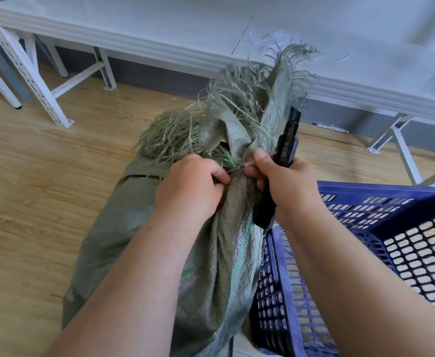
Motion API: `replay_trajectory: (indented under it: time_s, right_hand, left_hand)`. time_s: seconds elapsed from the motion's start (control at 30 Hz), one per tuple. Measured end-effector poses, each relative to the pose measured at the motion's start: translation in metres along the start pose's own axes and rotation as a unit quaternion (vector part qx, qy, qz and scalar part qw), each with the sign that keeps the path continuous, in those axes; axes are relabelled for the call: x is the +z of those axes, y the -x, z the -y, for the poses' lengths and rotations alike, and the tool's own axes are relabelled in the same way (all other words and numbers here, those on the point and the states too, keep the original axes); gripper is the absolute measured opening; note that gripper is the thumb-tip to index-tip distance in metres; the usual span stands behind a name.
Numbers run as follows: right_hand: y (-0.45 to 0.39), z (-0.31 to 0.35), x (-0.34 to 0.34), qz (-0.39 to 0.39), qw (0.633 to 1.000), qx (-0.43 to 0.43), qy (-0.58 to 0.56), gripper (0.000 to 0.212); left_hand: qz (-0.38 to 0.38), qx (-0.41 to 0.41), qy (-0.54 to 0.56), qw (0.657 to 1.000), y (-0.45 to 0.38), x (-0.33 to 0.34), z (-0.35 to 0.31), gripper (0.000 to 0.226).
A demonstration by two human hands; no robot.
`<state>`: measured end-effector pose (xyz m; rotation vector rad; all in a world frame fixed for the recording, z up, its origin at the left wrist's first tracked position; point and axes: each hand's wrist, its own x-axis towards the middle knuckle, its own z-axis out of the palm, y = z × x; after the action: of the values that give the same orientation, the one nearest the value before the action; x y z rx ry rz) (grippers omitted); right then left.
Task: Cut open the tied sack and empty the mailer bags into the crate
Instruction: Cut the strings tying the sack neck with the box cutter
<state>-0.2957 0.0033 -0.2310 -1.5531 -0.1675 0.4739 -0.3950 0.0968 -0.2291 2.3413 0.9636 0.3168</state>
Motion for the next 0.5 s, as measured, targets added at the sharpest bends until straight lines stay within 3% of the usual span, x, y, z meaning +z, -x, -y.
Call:
replay_trajectory:
  time_s: [0.07, 0.13, 0.2, 0.23, 0.3, 0.37, 0.5]
  right_hand:
    - [-0.001, 0.001, -0.004, 0.017, 0.999, 0.014, -0.032, 0.015]
    - [-0.003, 0.002, -0.006, 0.030, 0.998, 0.021, -0.051, 0.022]
    - [-0.006, 0.003, -0.006, 0.034, 0.997, 0.028, -0.061, 0.022]
    - [-0.006, 0.003, -0.006, 0.038, 0.997, 0.032, -0.065, 0.021]
    - [-0.005, 0.003, -0.005, 0.048, 0.995, 0.038, -0.074, 0.024]
    - [-0.004, 0.003, -0.004, 0.047, 0.995, 0.037, -0.077, 0.029]
    - [0.000, 0.007, -0.005, -0.005, 0.999, -0.030, 0.010, 0.021]
  left_hand:
    - [0.010, -0.009, -0.029, 0.999, 0.003, -0.003, -0.001, 0.016]
    - [-0.094, 0.044, 0.011, 0.995, 0.005, -0.007, -0.008, 0.013]
    - [-0.212, 0.139, 0.092, 0.963, 0.006, -0.013, -0.021, 0.013]
    - [-0.220, 0.180, 0.128, 0.950, 0.007, -0.014, -0.025, 0.014]
    - [-0.166, 0.208, 0.160, 0.951, 0.010, -0.009, -0.027, 0.014]
    - [-0.122, 0.205, 0.149, 0.960, 0.010, -0.002, -0.023, 0.013]
    - [-0.139, 0.195, 0.077, 0.968, 0.010, 0.010, -0.019, 0.021]
